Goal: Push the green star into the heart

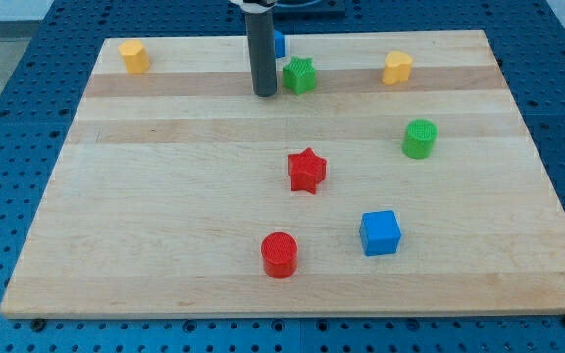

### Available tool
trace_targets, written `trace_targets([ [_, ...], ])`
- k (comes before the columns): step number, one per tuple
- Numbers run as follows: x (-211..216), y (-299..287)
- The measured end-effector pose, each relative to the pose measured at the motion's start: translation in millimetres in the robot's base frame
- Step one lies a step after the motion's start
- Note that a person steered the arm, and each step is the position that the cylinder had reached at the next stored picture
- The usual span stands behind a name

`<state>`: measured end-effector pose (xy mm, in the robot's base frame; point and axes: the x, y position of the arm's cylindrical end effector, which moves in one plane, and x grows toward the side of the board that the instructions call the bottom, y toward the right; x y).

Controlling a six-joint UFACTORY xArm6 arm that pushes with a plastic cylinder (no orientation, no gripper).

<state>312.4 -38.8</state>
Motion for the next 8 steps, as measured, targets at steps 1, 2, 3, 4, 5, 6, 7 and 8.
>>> trace_targets([
  [1, -6, 32],
  [2, -16, 36],
  [3, -16, 36],
  [4, -26, 50],
  [5, -34, 69],
  [6, -34, 69],
  [7, -32, 78],
  [8, -30, 82],
])
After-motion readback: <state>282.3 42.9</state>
